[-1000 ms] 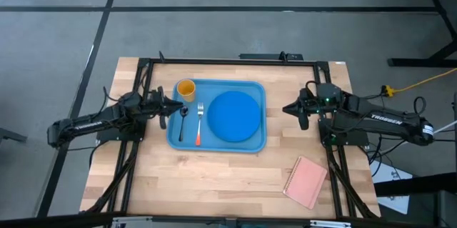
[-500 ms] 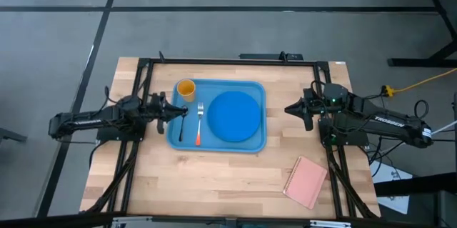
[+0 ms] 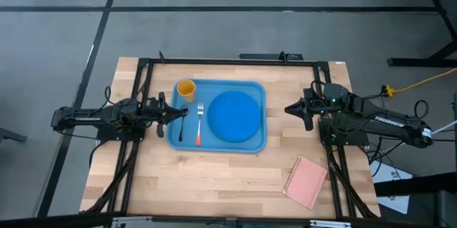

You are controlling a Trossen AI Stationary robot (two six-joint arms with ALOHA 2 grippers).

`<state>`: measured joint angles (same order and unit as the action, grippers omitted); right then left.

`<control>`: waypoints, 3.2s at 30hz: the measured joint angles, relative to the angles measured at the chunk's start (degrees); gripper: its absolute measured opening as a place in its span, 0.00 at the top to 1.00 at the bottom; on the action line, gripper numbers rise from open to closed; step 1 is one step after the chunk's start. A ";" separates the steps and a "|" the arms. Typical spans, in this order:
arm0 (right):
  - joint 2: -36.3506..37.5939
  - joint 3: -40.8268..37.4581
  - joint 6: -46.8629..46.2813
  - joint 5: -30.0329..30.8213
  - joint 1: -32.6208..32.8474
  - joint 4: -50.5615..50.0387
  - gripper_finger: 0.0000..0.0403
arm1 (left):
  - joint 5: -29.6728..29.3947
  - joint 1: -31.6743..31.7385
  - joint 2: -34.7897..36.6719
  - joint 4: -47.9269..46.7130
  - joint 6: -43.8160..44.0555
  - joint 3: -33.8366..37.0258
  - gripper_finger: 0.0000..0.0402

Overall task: Pick and place plate/cup/fork/spoon on tray
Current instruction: Return to Home Position

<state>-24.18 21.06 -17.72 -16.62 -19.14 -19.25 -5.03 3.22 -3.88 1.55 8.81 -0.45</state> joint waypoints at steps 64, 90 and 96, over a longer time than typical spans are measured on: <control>-0.02 0.00 1.54 0.49 -0.02 -1.42 0.87 | 2.81 0.02 3.54 -0.71 -4.82 -0.02 0.87; 13.94 -20.65 8.16 6.64 6.83 28.17 0.87 | 2.77 0.02 3.52 -0.69 -4.80 -0.02 0.87; 13.90 -20.65 11.04 9.14 7.06 27.23 0.87 | 2.75 0.02 3.52 -0.69 -4.80 -0.02 0.87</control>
<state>-10.28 0.40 -6.68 -7.48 -12.08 7.98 -2.28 3.25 -0.36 0.86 4.01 -0.47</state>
